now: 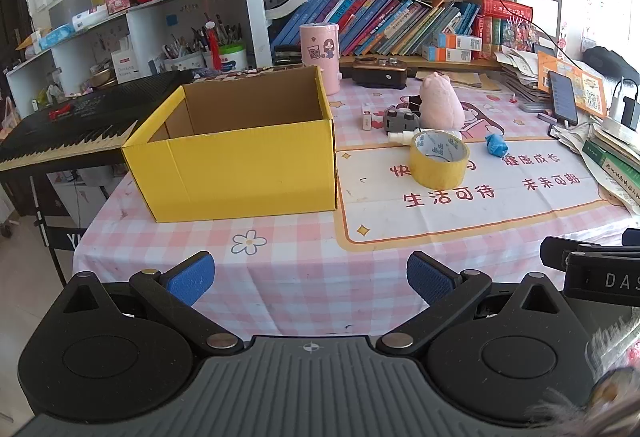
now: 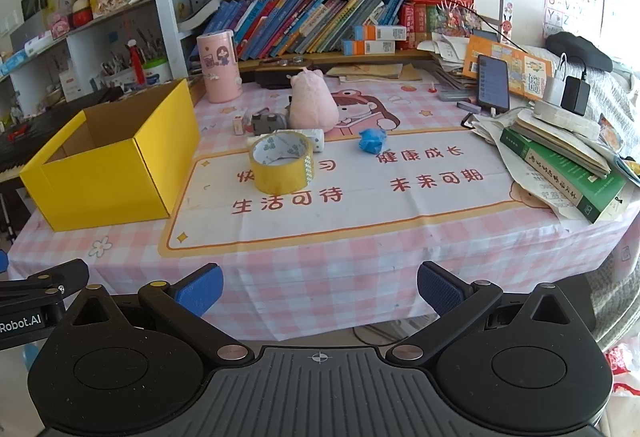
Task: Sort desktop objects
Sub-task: 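Move both tools toward the tape roll and the blue cloth, then grasp the yellow tape roll with the left tool while the right tool grasps the blue cloth, then lift and carry the tape roll and blue cloth toward the yellow box with both tools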
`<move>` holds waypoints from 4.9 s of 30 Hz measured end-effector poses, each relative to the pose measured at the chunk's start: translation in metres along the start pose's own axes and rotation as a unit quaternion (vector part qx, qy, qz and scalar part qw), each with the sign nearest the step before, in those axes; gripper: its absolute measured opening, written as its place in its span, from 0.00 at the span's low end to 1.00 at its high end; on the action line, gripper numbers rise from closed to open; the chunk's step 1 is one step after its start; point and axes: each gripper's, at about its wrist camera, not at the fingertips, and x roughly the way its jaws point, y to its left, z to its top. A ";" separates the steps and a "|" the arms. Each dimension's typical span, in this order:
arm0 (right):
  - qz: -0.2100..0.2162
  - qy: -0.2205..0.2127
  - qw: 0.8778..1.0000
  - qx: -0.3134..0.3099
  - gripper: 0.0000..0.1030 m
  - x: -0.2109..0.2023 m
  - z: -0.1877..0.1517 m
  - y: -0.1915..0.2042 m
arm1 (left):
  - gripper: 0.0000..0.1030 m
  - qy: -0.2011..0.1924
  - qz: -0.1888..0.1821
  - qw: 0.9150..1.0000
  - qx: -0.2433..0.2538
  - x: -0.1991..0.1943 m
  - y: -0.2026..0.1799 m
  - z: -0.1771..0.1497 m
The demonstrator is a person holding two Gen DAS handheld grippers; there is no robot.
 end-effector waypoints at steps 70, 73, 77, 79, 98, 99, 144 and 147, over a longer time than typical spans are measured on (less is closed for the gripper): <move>0.044 0.045 0.998 -0.029 1.00 0.160 0.113 -0.127 | 1.00 0.062 0.007 0.998 -0.009 0.133 -0.153 0.093; 0.048 0.045 0.997 -0.030 1.00 0.167 0.118 -0.128 | 1.00 0.063 0.015 0.998 -0.012 0.138 -0.154 0.096; 0.059 0.047 0.996 -0.037 1.00 0.177 0.123 -0.128 | 1.00 0.065 0.024 0.997 -0.016 0.145 -0.154 0.098; 0.065 0.050 0.996 -0.043 1.00 0.183 0.124 -0.127 | 1.00 0.068 0.021 0.997 -0.017 0.151 -0.154 0.098; 0.081 0.060 0.993 -0.061 0.97 0.241 0.149 -0.121 | 1.00 0.116 -0.010 0.993 -0.037 0.227 -0.166 0.112; 0.083 0.062 0.993 -0.062 0.97 0.244 0.149 -0.121 | 1.00 0.117 -0.011 0.992 -0.036 0.231 -0.166 0.112; 0.202 0.062 0.974 -0.083 0.28 0.184 0.162 -0.095 | 0.78 0.039 -0.029 0.993 -0.103 0.126 -0.116 0.123; 0.211 0.047 0.972 -0.097 0.28 0.164 0.158 -0.086 | 0.78 0.028 -0.027 0.994 -0.101 0.114 -0.110 0.120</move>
